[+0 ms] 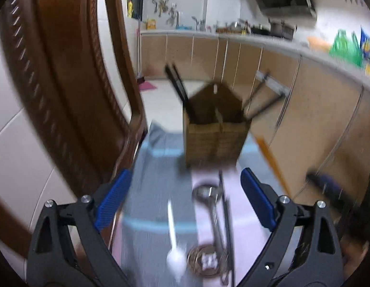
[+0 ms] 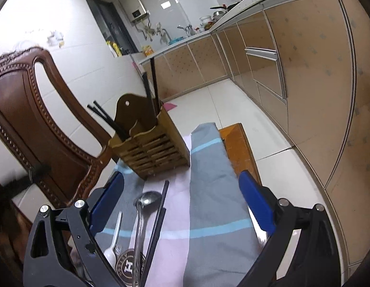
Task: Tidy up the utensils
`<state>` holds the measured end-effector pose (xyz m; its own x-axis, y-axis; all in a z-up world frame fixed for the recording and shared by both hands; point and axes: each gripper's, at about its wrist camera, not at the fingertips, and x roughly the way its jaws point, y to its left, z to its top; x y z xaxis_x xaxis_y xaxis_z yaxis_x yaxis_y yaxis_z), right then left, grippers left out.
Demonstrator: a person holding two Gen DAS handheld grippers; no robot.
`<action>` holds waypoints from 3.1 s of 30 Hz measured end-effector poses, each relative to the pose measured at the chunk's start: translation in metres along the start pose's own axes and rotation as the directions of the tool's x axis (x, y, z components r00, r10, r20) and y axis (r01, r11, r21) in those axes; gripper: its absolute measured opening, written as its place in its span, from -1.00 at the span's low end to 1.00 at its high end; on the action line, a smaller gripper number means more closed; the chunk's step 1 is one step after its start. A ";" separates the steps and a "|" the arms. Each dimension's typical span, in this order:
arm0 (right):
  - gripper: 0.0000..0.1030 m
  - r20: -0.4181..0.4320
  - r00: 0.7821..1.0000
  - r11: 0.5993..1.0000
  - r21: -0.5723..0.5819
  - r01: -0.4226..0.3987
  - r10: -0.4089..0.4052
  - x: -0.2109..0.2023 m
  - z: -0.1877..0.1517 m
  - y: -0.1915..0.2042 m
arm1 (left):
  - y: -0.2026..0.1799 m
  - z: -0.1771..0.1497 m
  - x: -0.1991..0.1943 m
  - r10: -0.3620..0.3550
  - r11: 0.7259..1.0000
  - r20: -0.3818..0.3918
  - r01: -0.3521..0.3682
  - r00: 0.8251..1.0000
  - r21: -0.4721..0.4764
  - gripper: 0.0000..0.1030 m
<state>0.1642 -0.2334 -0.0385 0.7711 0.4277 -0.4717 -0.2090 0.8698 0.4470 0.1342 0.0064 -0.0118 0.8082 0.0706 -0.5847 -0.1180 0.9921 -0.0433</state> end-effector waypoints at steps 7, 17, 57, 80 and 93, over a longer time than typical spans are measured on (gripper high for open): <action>0.83 -0.056 0.998 0.988 -0.155 0.026 -0.035 -0.019 -0.021 0.029 | 0.015 -0.048 0.008 0.047 0.998 -0.083 -0.049 0.995 -0.024 0.79; 0.83 -0.063 0.995 0.976 -0.206 0.069 -0.083 -0.017 -0.042 0.032 | 0.020 -0.052 -0.004 0.035 0.999 -0.090 -0.034 0.995 0.010 0.78; 0.80 -0.203 0.979 0.974 -0.219 -0.047 0.002 0.024 -0.050 0.046 | 0.034 -0.051 0.169 0.056 0.997 -0.479 -0.076 0.876 -0.024 -0.47; 0.55 -0.413 0.893 0.878 -0.342 -0.335 0.180 0.034 -0.080 0.074 | 0.037 0.001 -0.005 -0.068 0.994 0.006 0.068 0.998 -0.080 -0.87; -0.34 -0.607 0.770 0.875 -0.246 -0.418 0.197 0.077 -0.121 0.086 | 0.046 0.004 -0.044 -0.085 0.994 0.179 0.094 0.980 -0.046 -0.87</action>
<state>0.1331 -0.0958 -0.1285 0.1878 0.6500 -0.7364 -0.6527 0.6428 0.4010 0.0956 0.0496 0.0156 0.9055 0.0038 -0.4242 -0.0676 0.9885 -0.1354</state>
